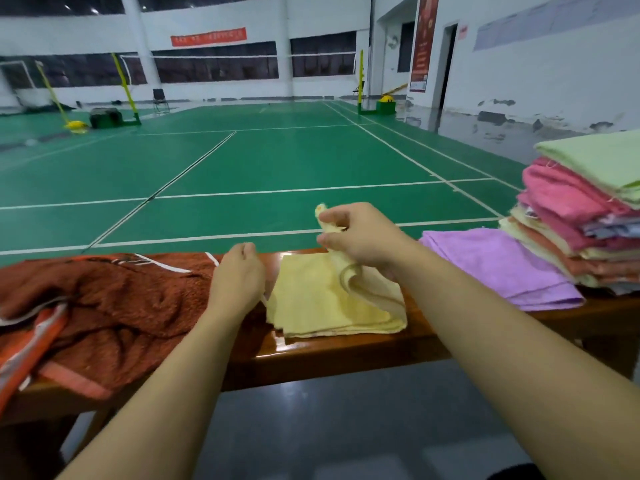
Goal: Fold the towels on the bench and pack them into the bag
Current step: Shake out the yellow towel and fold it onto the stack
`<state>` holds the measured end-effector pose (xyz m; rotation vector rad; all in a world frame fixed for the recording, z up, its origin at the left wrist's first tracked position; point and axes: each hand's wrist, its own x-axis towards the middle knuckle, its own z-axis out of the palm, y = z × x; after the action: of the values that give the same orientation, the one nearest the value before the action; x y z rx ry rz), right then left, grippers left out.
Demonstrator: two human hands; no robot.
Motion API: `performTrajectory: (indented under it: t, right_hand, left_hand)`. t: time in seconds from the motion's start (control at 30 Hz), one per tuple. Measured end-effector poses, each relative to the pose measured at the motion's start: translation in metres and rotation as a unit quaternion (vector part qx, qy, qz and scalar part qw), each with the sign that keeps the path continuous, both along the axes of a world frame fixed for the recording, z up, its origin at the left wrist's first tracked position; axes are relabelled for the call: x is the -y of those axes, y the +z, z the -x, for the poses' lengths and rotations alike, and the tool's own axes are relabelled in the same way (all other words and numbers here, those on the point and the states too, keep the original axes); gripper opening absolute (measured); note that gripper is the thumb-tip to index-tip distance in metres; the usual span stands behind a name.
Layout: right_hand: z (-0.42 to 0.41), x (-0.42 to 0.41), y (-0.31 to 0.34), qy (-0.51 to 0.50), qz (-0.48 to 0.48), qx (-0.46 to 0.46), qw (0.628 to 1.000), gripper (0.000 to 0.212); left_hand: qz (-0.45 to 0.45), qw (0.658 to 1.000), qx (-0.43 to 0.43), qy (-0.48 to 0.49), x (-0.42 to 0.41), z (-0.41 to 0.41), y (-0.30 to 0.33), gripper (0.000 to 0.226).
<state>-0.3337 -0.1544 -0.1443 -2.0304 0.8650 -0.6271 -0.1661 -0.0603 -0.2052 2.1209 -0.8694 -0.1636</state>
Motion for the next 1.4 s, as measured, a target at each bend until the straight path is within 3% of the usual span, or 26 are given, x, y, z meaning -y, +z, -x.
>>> performTrajectory:
  t: [0.1,0.2,0.27,0.33,0.43,0.6,0.83,0.93,1.03,1.13,1.3,1.4]
  right_hand:
    - [-0.023,-0.015,-0.003,0.051,-0.108,0.026,0.992,0.049]
    - [-0.016,-0.002,-0.006,-0.018,-0.027,0.002,0.999,0.038]
    - [-0.001,0.012,-0.015,-0.076,0.078,-0.112,0.988,0.035]
    - [0.016,0.025,-0.028,-0.126,0.158,-0.257,0.945,0.036]
    - [0.032,0.034,-0.041,-0.145,0.144,-0.341,0.918,0.043]
    - [0.035,0.031,-0.054,-0.124,0.106,-0.300,0.940,0.041]
    - [0.053,0.042,-0.047,-0.195,0.067,-0.139,0.969,0.035]
    - [0.086,0.058,-0.034,-0.232,0.056,-0.089,0.967,0.028]
    - [0.126,0.078,-0.021,-0.289,0.111,-0.109,0.945,0.023]
    - [0.160,0.098,-0.012,-0.350,0.202,-0.149,0.902,0.023]
    - [0.182,0.102,-0.024,-0.349,0.269,-0.339,0.831,0.035]
    - [0.182,0.107,-0.035,-0.283,0.282,-0.313,0.861,0.038]
  left_hand:
    - [-0.001,1.000,-0.002,-0.004,-0.006,-0.002,0.001,0.041]
    - [-0.044,0.999,0.010,-0.017,-0.007,0.002,0.000,0.046]
    - [-0.081,0.996,0.024,-0.008,-0.003,0.005,-0.001,0.057]
    - [-0.140,0.989,0.053,-0.004,0.006,0.008,-0.003,0.065]
    - [-0.208,0.974,0.089,0.001,0.019,0.016,-0.008,0.080]
    - [-0.197,0.976,0.093,-0.029,0.035,0.030,-0.013,0.069]
    - [-0.042,0.998,-0.005,-0.049,0.048,0.056,0.003,0.059]
    - [0.041,0.989,-0.099,-0.098,0.064,0.085,0.009,0.043]
    - [0.124,0.955,-0.221,-0.158,0.087,0.125,0.016,0.025]
    - [0.157,0.934,-0.259,-0.190,0.118,0.161,0.021,0.023]
    - [0.092,0.948,-0.227,-0.202,0.155,0.204,0.005,0.034]
    - [0.007,0.975,-0.132,-0.181,0.165,0.212,-0.005,0.047]
